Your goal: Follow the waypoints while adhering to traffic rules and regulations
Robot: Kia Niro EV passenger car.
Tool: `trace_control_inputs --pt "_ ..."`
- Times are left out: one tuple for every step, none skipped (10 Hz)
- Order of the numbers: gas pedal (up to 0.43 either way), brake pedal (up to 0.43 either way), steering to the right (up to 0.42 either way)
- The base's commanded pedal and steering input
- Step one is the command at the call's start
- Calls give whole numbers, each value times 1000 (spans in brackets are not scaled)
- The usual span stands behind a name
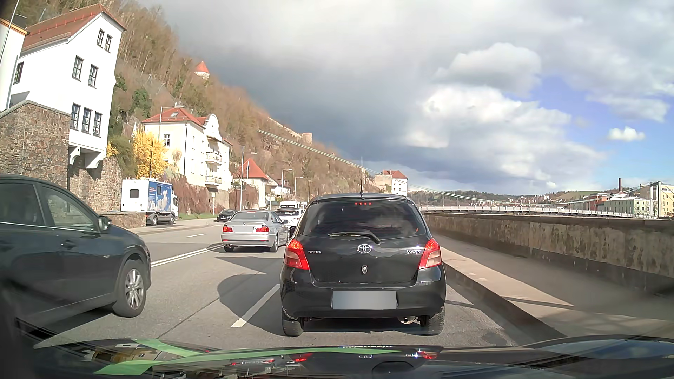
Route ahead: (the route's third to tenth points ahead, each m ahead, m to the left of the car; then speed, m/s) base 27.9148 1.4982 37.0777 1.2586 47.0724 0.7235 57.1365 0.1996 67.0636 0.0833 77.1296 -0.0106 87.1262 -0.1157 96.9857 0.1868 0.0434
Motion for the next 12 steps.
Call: trace_control_inputs --pt "0 262 1" --pt "0 262 1" --pt "0 268 1" --pt "0 274 1" --pt "0 280 1" --pt "0 287 1" --pt "0 293 1" --pt "0 299 1" --pt "0 311 1" --pt "0 311 0" --pt "0 317 1" --pt "0 317 0"
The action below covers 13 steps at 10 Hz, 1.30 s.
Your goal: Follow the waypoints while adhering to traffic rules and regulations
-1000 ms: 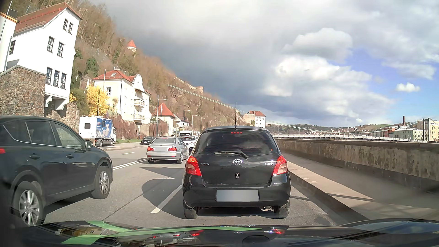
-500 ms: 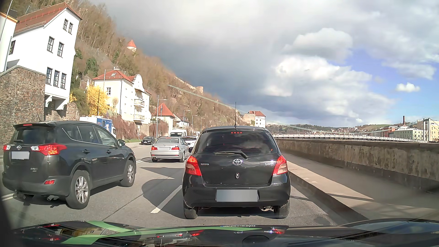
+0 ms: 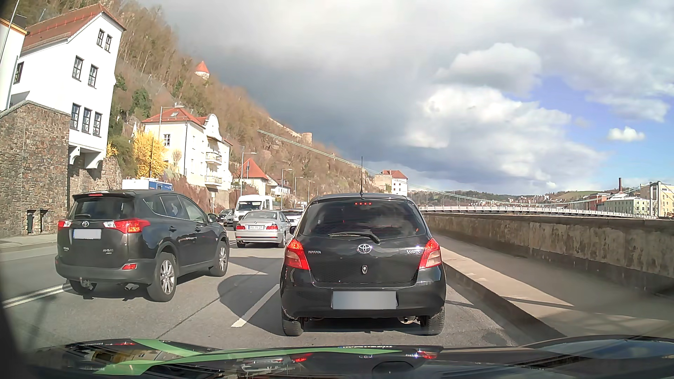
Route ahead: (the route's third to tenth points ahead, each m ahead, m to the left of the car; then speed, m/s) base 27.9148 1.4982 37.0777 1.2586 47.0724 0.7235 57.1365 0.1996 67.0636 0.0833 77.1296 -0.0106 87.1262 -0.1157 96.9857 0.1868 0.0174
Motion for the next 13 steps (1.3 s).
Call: trace_control_inputs --pt "0 323 0" --pt "0 329 0" --pt "0 348 0" --pt "0 348 0" --pt "0 348 0" --pt "0 354 -2" --pt "0 348 -3" --pt "0 348 -3" --pt "0 354 -3" --pt "0 360 -3" --pt "0 366 -3" --pt "0 366 -3" --pt "0 366 -3"
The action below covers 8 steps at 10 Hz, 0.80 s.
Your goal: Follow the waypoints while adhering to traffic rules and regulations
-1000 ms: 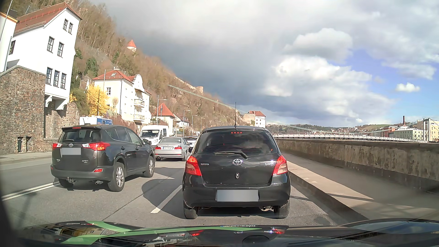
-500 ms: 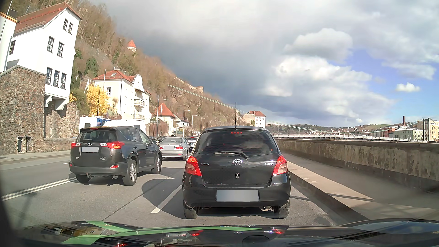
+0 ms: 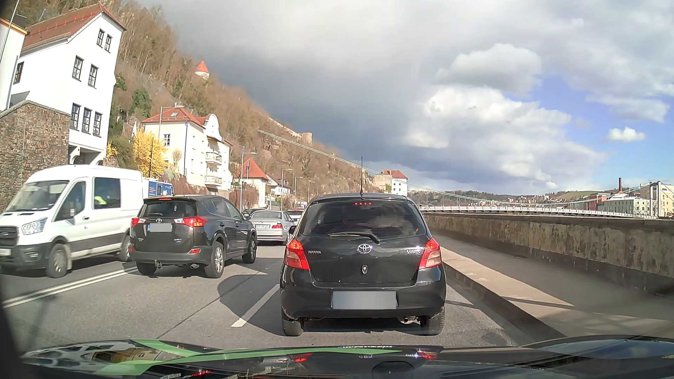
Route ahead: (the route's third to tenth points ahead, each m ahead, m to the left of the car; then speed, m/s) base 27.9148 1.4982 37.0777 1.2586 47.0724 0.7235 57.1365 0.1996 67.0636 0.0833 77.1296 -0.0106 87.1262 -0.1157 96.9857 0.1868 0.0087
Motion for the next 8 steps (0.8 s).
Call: trace_control_inputs --pt "0 366 -3" --pt "0 360 -3" --pt "0 360 -3" --pt "0 360 -3" --pt "0 360 -3" --pt "0 360 -3" --pt "0 354 -3" --pt "0 354 -3"
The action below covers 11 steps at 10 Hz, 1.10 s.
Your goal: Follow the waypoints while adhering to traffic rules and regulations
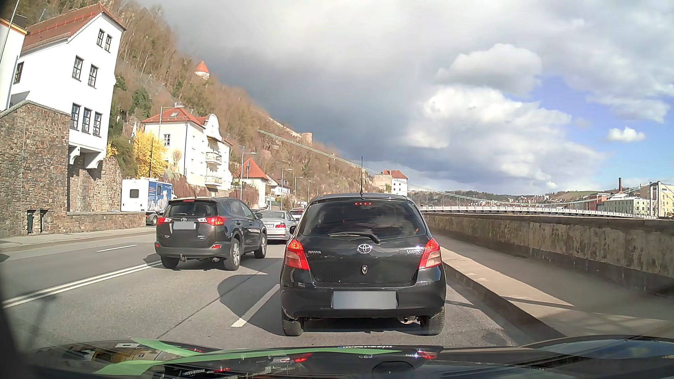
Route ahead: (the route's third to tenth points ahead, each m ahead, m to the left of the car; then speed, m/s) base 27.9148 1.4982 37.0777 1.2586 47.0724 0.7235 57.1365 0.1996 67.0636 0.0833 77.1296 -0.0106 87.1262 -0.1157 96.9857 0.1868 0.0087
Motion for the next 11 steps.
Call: trace_control_inputs --pt "0 354 -3" --pt "0 354 -3" --pt "0 354 -3" --pt "0 348 -3" --pt "0 348 -3" --pt "0 348 -3" --pt "0 348 -3" --pt "0 348 -3" --pt "0 348 -3" --pt "0 341 -3" --pt "0 348 -3"
